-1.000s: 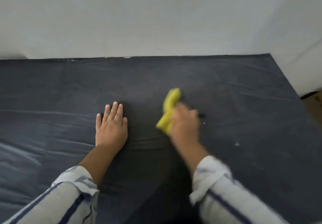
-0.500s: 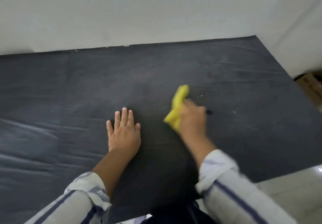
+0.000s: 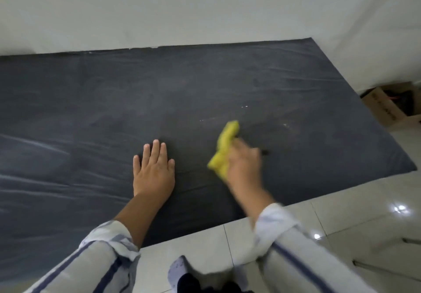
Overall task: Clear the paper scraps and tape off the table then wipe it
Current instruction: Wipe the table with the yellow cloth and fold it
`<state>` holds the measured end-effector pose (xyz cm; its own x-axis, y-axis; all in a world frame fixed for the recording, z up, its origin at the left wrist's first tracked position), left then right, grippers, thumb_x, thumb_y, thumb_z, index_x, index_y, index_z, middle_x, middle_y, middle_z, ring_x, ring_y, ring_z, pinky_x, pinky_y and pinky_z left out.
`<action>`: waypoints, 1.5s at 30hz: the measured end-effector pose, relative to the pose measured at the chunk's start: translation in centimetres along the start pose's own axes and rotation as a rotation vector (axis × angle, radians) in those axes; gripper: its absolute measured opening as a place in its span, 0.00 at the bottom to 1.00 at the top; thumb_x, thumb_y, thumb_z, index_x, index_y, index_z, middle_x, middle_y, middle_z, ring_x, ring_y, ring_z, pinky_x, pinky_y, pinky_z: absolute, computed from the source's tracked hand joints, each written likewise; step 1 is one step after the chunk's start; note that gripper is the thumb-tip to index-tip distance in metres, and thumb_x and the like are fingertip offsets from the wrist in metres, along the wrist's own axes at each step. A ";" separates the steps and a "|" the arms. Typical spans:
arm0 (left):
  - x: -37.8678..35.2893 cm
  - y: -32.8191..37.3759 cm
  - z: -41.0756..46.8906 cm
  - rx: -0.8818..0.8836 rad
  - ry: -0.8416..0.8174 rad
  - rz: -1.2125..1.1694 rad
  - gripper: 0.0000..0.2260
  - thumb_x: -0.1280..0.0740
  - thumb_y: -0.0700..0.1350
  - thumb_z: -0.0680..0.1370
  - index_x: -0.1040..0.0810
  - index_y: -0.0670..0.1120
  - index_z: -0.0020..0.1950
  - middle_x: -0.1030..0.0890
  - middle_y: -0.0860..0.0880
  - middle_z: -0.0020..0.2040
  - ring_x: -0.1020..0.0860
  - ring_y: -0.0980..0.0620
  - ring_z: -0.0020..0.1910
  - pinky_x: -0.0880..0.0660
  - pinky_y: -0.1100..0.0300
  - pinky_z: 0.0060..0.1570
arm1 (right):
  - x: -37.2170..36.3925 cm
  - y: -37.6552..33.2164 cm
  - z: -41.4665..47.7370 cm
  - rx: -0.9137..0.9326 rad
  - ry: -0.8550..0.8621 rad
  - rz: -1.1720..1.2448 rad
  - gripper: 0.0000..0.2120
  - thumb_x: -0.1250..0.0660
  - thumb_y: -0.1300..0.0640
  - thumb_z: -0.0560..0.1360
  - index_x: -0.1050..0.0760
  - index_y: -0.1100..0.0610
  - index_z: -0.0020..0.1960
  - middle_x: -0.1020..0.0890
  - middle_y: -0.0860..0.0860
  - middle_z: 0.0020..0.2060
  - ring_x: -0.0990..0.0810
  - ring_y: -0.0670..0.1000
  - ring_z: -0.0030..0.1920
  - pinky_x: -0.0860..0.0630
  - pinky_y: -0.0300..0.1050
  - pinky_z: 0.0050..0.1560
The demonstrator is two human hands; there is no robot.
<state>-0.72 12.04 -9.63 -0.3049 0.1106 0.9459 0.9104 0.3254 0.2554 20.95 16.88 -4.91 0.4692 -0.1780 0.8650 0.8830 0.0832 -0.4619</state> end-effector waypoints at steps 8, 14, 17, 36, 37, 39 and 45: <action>-0.9 0.3 -2.5 0.052 -0.006 0.032 0.25 0.58 0.54 0.81 0.58 0.49 0.77 0.59 0.51 0.78 0.61 0.50 0.76 0.60 0.47 0.74 | 0.4 10.9 -3.3 0.123 0.048 -0.390 0.17 0.38 0.53 0.72 0.25 0.51 0.60 0.20 0.54 0.57 0.24 0.60 0.40 0.26 0.48 0.40; -2.8 6.5 -5.1 -0.017 -0.049 0.008 0.25 0.57 0.53 0.82 0.59 0.48 0.77 0.61 0.51 0.78 0.63 0.50 0.76 0.61 0.47 0.74 | 5.8 11.8 -0.8 -0.094 0.085 -0.263 0.24 0.30 0.51 0.65 0.28 0.57 0.59 0.19 0.53 0.44 0.21 0.60 0.43 0.30 0.48 0.41; -4.3 9.8 -6.7 -0.035 -0.043 0.003 0.24 0.56 0.51 0.82 0.58 0.49 0.77 0.60 0.52 0.78 0.62 0.51 0.76 0.61 0.47 0.74 | 1.5 4.2 -7.3 0.268 -0.057 -0.140 0.13 0.33 0.62 0.66 0.24 0.57 0.51 0.20 0.57 0.51 0.23 0.60 0.40 0.27 0.48 0.39; -6.8 18.3 -6.8 0.023 -0.008 0.008 0.25 0.56 0.53 0.82 0.57 0.50 0.77 0.59 0.51 0.78 0.62 0.49 0.76 0.60 0.48 0.74 | 5.7 17.8 -2.8 0.511 -0.077 -0.103 0.14 0.32 0.49 0.68 0.23 0.52 0.52 0.20 0.53 0.57 0.23 0.58 0.37 0.25 0.47 0.39; -6.7 18.3 -6.3 0.019 -0.012 0.019 0.25 0.56 0.54 0.82 0.58 0.50 0.77 0.59 0.51 0.78 0.62 0.48 0.76 0.61 0.47 0.74 | 7.2 19.9 -1.0 0.498 -0.030 -0.126 0.14 0.34 0.49 0.69 0.23 0.52 0.53 0.20 0.51 0.58 0.21 0.58 0.39 0.25 0.47 0.40; -6.5 18.5 -4.9 0.007 -0.022 0.023 0.25 0.57 0.54 0.82 0.59 0.49 0.77 0.60 0.50 0.78 0.63 0.48 0.76 0.62 0.47 0.74 | 10.7 25.2 2.7 0.401 0.055 -0.190 0.18 0.33 0.50 0.71 0.25 0.47 0.61 0.21 0.44 0.59 0.19 0.52 0.47 0.26 0.45 0.47; -5.8 20.8 0.1 -0.033 -0.047 -0.007 0.25 0.55 0.53 0.82 0.58 0.48 0.77 0.59 0.50 0.78 0.62 0.48 0.76 0.61 0.47 0.74 | 11.5 26.7 7.5 -0.064 0.038 -0.263 0.21 0.36 0.53 0.70 0.31 0.54 0.62 0.19 0.50 0.44 0.23 0.53 0.43 0.31 0.45 0.43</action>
<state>19.93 18.23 -9.79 -0.3234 0.1532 0.9338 0.9168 0.2951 0.2691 50.03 24.40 -5.84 0.2221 -0.2217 0.9495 0.9715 -0.0327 -0.2349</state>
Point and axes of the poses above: each hand's wrist, its own z-axis towards the middle knuckle, its own x-axis out of the back of the hand, y = z × x, the point moved 7 cm from there along z, towards the middle knuckle
